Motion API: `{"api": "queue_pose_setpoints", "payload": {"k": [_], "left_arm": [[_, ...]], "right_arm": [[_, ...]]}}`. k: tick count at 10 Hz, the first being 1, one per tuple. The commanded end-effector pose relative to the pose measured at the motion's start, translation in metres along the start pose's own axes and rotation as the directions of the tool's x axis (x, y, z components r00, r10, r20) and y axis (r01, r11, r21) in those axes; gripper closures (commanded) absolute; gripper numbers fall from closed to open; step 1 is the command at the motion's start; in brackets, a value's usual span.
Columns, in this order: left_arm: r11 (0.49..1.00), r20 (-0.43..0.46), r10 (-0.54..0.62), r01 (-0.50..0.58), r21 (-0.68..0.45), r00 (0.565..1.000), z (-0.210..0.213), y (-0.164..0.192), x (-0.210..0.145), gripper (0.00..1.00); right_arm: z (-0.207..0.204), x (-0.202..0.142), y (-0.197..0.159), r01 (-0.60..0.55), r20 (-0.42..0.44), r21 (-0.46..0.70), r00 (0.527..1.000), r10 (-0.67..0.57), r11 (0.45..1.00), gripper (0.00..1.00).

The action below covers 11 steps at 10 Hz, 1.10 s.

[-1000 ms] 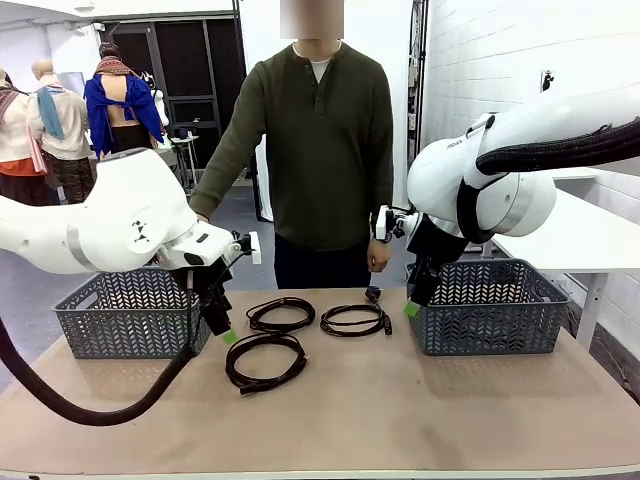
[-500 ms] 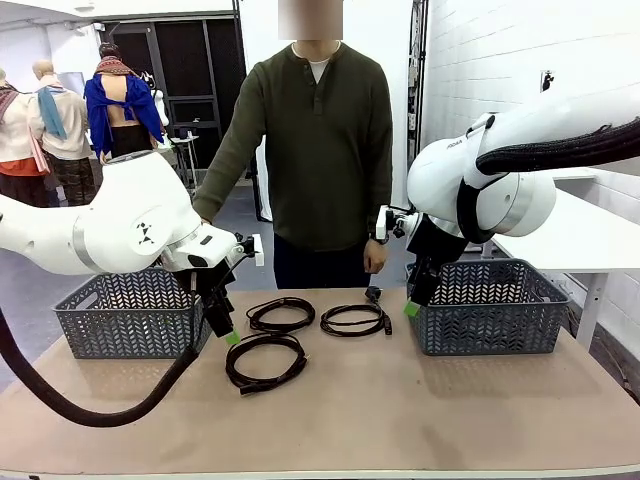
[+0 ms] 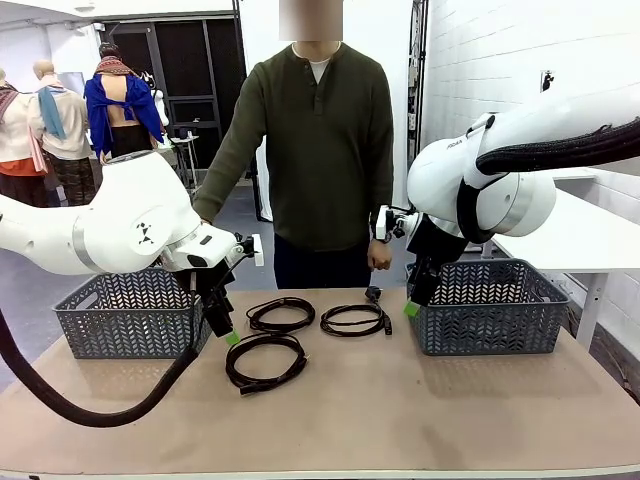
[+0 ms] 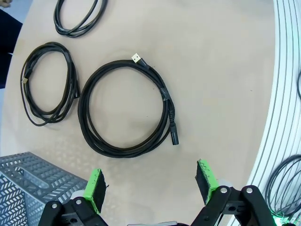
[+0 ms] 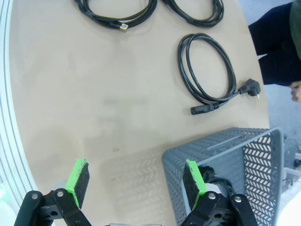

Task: Organize the cables according to human instructions.
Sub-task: Pick up a bundle of cables and place it in the basket indicated by the human.

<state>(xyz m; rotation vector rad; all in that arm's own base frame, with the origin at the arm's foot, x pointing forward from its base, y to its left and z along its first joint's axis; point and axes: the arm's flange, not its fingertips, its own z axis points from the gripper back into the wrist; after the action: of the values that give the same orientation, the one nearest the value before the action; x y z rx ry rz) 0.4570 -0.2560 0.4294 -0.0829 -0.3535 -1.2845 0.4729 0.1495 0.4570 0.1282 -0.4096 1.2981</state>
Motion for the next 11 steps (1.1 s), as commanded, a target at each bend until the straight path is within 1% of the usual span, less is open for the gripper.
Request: {"api": "queue_pose_setpoints", "payload": {"k": [1, 5, 7, 8, 10, 11], "left_arm": [[1.000, 0.000, 0.000, 0.000, 0.000, 1.000, 0.000, 0.000, 0.000, 0.00], [1.000, -0.036, -0.027, 0.027, 0.015, 0.999, -0.026, -0.016, 0.032, 0.00], [1.000, -0.101, -0.001, 0.004, 0.023, 0.995, -0.044, -0.024, 0.046, 0.00], [1.000, -0.109, 0.000, 0.001, 0.009, 0.994, -0.052, -0.027, 0.053, 0.00], [0.998, -0.118, -0.036, 0.029, -0.063, 0.992, -0.069, -0.033, 0.066, 0.00], [0.996, -0.121, -0.052, 0.042, -0.077, 0.991, -0.075, -0.031, 0.069, 0.00]], "right_arm": [[0.000, -0.001, -0.001, 0.004, -0.005, -0.008, 1.000, -0.004, 1.000, 0.00], [0.000, -0.001, -0.001, 0.004, -0.005, -0.008, 1.000, -0.004, 1.000, 0.00], [0.000, -0.001, -0.001, 0.004, -0.005, -0.008, 1.000, -0.004, 1.000, 0.00], [0.000, -0.001, -0.001, 0.004, -0.005, -0.008, 1.000, -0.004, 1.000, 0.00], [0.000, -0.001, -0.001, 0.004, -0.005, -0.008, 1.000, -0.004, 1.000, 0.00], [0.000, -0.001, -0.001, 0.004, -0.005, -0.008, 1.000, -0.004, 1.000, 0.00]]}}
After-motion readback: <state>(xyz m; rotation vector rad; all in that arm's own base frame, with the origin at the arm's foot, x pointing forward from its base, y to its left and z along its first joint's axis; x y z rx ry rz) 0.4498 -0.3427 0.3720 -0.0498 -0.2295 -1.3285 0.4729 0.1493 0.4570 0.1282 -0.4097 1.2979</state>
